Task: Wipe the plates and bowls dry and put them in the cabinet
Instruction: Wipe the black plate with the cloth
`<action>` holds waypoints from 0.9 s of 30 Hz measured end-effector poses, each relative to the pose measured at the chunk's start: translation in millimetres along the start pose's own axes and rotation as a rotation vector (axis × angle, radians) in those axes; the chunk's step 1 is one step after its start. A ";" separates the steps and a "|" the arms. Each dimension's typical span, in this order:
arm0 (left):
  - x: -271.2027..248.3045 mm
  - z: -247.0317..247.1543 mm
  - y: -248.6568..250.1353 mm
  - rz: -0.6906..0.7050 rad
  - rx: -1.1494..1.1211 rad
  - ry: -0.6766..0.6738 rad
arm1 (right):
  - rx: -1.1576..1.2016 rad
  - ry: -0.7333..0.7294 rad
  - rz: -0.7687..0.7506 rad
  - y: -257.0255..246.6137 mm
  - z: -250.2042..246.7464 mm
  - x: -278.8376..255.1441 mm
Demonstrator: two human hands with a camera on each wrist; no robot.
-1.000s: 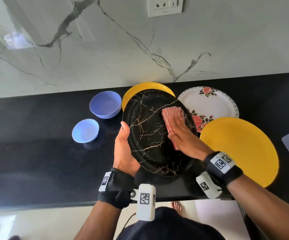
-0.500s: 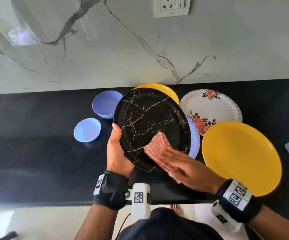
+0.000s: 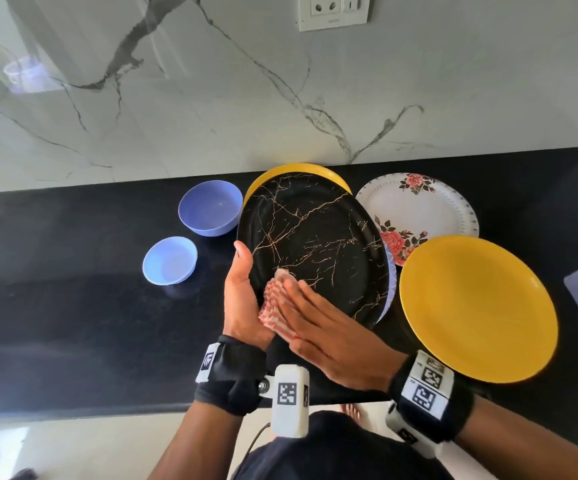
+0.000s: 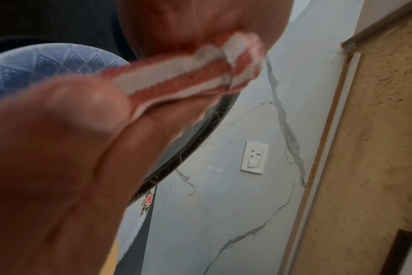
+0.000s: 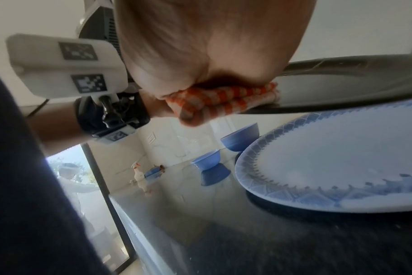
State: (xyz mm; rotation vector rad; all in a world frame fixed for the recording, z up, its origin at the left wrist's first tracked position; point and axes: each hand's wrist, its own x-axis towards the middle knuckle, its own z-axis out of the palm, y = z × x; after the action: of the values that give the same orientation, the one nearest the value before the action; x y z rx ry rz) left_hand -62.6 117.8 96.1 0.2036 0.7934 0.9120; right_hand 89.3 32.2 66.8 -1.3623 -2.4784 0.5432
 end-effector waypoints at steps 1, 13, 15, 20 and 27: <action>-0.1 -0.2 -0.2 -0.040 0.007 -0.010 | 0.013 0.011 -0.016 -0.5 -1.3 4.1; -5.7 5.3 -0.4 0.215 0.136 -0.031 | 0.129 -0.007 0.099 -2.1 -32.2 50.3; -5.4 12.0 -3.3 0.253 0.184 -0.024 | 0.148 0.005 0.113 5.4 -38.9 60.3; -9.6 25.4 -3.1 0.281 0.277 -0.090 | 0.163 0.096 0.148 31.5 -55.4 83.8; -9.3 19.8 0.5 0.401 0.332 -0.079 | 0.150 0.054 0.081 19.7 -45.7 74.0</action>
State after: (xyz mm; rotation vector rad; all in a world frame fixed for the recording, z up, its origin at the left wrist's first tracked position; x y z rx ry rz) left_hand -52.5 114.1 115.2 0.7046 0.8421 1.1352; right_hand 83.4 113.6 102.5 -1.4041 -2.2971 0.6859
